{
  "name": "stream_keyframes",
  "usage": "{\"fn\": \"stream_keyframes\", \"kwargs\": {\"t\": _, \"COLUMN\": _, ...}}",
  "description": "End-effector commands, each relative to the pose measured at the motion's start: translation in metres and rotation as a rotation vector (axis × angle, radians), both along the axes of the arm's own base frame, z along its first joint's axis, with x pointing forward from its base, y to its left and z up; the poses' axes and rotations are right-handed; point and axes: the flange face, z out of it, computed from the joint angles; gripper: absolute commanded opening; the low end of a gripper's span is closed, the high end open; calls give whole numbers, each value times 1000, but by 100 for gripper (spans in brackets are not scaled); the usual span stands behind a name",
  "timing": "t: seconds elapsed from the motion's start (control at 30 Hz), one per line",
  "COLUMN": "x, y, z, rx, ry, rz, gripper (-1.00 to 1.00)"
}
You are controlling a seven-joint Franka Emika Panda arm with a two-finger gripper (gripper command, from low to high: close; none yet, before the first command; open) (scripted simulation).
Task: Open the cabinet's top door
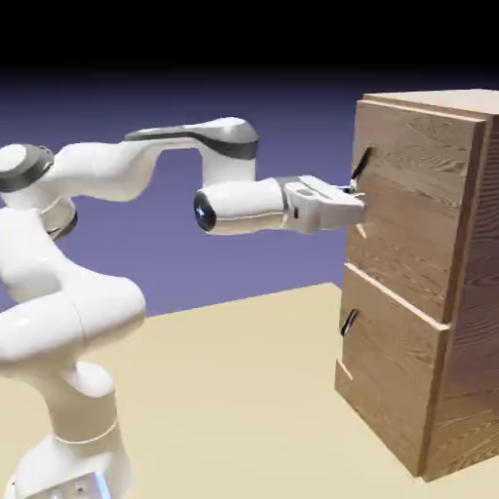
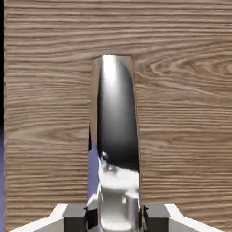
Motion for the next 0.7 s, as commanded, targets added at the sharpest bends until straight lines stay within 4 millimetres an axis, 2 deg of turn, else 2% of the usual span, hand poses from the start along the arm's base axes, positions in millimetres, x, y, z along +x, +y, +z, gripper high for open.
{"fn": "stream_keyframes", "kwargs": {"t": 0.0, "x": -6, "y": -5, "z": 0, "rx": 0, "ry": 0, "rz": 27, "gripper": -100}}
{"fn": "stream_keyframes", "kwargs": {"t": 0.3, "x": -50, "y": -48, "z": 0, "rx": 0, "ry": 0, "rz": 265, "gripper": -100}}
{"fn": "stream_keyframes", "kwargs": {"t": 0.67, "x": -89, "y": -114, "z": 0, "rx": 0, "ry": 0, "rz": 556, "gripper": -100}}
